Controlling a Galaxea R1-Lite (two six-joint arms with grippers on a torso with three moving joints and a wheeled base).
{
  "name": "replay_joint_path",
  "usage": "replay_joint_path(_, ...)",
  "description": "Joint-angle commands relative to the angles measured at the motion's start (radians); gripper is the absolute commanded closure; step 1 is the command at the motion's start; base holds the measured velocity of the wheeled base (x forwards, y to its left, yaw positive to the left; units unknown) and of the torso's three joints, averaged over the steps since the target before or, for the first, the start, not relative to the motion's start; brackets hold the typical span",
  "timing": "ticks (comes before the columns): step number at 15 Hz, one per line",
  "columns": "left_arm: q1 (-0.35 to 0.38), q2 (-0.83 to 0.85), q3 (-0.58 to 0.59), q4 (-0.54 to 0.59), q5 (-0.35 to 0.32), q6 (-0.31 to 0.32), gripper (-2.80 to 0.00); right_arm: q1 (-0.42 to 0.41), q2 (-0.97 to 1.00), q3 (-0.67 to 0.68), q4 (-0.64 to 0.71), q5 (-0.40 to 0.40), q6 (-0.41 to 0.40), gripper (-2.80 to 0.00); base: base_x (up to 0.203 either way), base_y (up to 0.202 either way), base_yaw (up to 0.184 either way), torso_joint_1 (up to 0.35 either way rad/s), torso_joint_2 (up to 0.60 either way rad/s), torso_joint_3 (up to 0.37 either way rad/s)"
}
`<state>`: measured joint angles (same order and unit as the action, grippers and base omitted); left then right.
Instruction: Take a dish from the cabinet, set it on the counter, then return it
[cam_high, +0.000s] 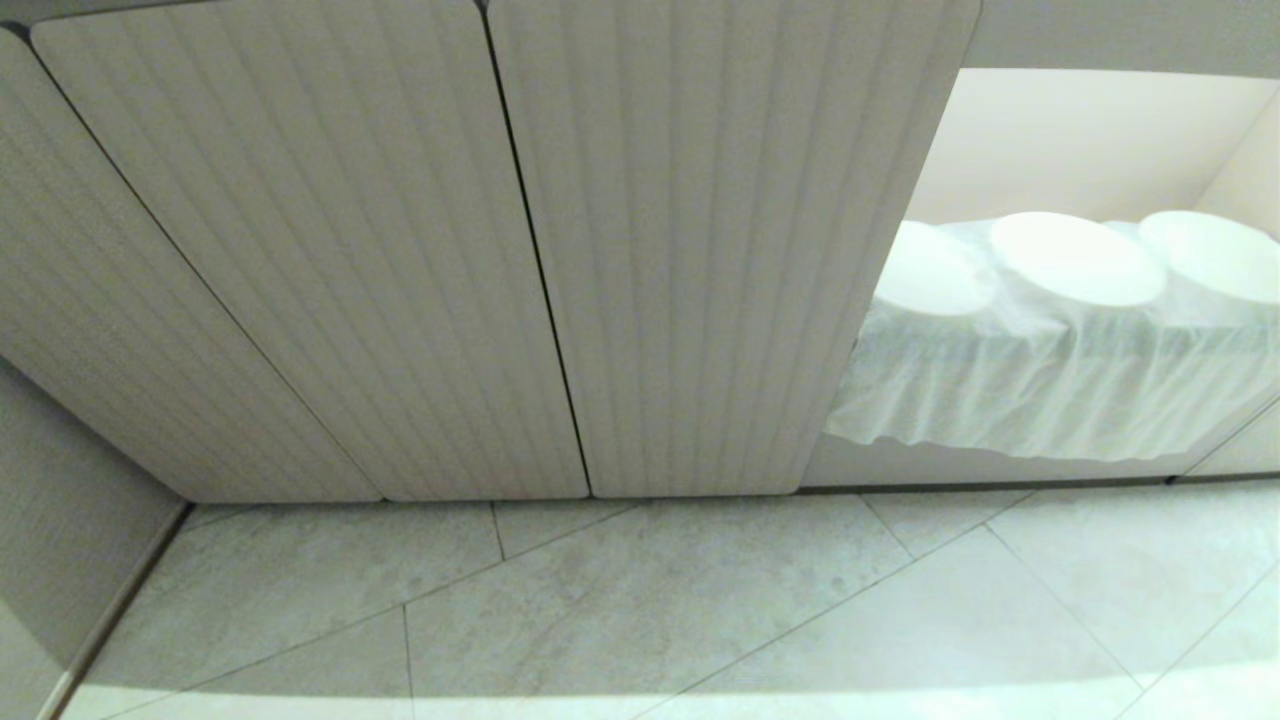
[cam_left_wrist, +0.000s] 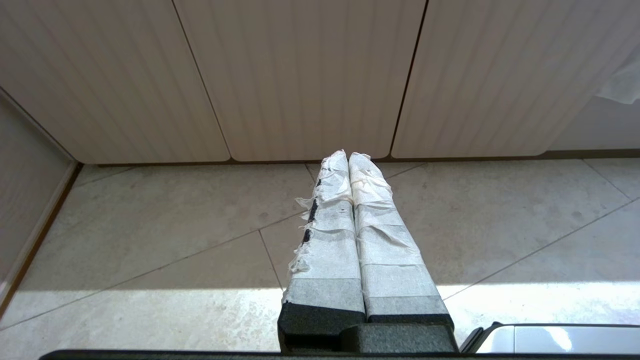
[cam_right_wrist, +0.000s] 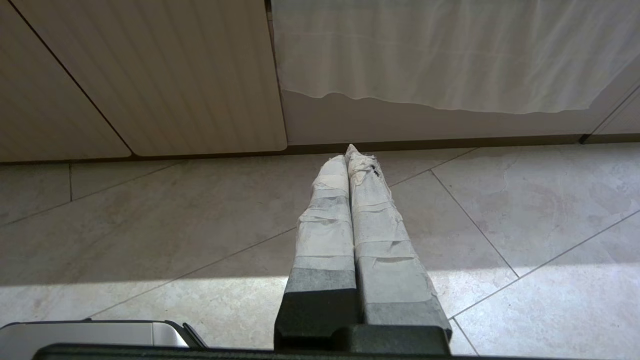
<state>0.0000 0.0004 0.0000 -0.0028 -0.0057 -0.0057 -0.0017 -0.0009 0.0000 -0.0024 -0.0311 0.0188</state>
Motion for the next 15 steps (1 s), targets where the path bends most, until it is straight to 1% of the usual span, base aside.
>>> replay_joint_path(1, 0.000, 0.000, 0.000, 0.000, 0.000, 0.000, 0.00, 0.000, 0.001, 0.000, -0.001, 0.000, -0.007, 0.00, 0.000, 0.000, 0.000, 0.000, 0.00, 0.000)
replay_joint_path(3, 0.000, 0.000, 0.000, 0.000, 0.000, 0.000, 0.00, 0.000, 0.001, 0.000, -0.001, 0.002, -0.008, 0.00, 0.000, 0.000, 0.000, 0.000, 0.00, 0.000)
replay_joint_path(7, 0.000, 0.000, 0.000, 0.000, 0.000, 0.000, 0.00, 0.000, 0.001, -0.001, 0.000, 0.008, -0.054, 0.00, 0.000, 0.000, 0.000, 0.000, 0.00, 0.000)
replay_joint_path(9, 0.000, 0.000, 0.000, 0.000, 0.000, 0.000, 0.00, 0.000, 0.001, -0.003, 0.006, 0.012, -0.063, 0.00, 0.000, 0.000, 0.000, 0.000, 0.00, 0.000)
replay_joint_path(10, 0.000, 0.000, 0.000, 0.000, 0.000, 0.000, 0.00, 0.000, 0.001, 0.000, 0.000, 0.009, -0.057, 0.00, 0.000, 0.000, 0.000, 0.000, 0.00, 0.000)
replay_joint_path(13, 0.000, 0.000, 0.000, 0.000, 0.000, 0.000, 0.00, 0.000, 0.001, 0.000, -0.001, 0.005, 0.019, 0.00, 0.000, 0.000, 0.000, 0.000, 0.00, 0.000)
replay_joint_path(15, 0.000, 0.000, 0.000, 0.000, 0.000, 0.000, 0.00, 0.000, 0.001, 0.000, -0.002, 0.004, 0.024, 0.00, 0.000, 0.000, 0.000, 0.000, 0.00, 0.000)
